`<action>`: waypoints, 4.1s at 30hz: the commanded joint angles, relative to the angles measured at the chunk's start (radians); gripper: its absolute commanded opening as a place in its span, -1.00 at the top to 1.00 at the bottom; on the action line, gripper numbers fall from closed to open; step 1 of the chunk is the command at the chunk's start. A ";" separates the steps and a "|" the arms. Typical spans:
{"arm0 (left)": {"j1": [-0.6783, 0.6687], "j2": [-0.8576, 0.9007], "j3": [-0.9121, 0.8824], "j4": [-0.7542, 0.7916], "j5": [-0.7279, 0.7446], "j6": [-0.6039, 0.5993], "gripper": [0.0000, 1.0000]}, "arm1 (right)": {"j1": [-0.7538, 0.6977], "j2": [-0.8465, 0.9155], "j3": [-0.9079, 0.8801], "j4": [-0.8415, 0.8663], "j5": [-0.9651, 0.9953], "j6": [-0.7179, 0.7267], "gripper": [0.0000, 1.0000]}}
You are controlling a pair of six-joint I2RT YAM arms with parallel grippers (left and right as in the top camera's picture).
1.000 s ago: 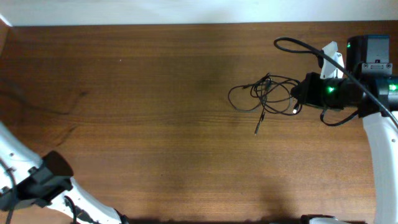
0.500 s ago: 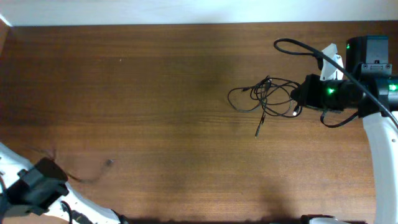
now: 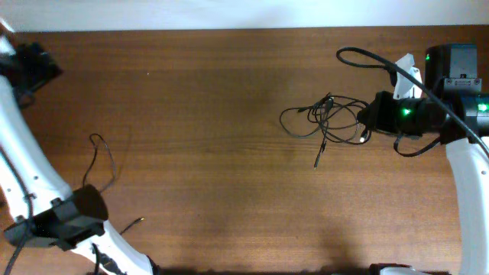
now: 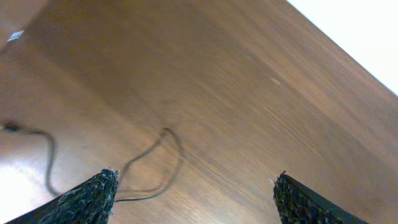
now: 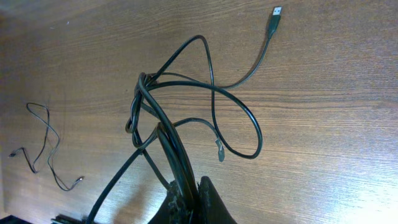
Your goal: Untangle cables
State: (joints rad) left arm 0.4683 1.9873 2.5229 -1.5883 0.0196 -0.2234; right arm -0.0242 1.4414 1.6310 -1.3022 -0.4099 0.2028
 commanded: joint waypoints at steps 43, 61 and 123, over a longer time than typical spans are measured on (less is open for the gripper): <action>-0.914 0.067 -0.690 0.783 0.864 0.150 -0.04 | 0.098 0.048 -0.005 0.106 -0.137 0.015 0.92; -0.826 0.065 -0.677 1.032 0.903 0.071 1.00 | 0.098 0.053 -0.005 0.047 -0.004 0.058 0.92; -0.699 -0.216 -0.611 0.555 0.737 0.081 1.00 | 0.410 0.524 0.174 0.350 -0.166 0.304 -0.24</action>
State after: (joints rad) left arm -0.2310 1.7859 1.8950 -1.0554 0.6968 -0.1204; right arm 0.3695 1.9110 1.7954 -0.9611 -0.5671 0.4820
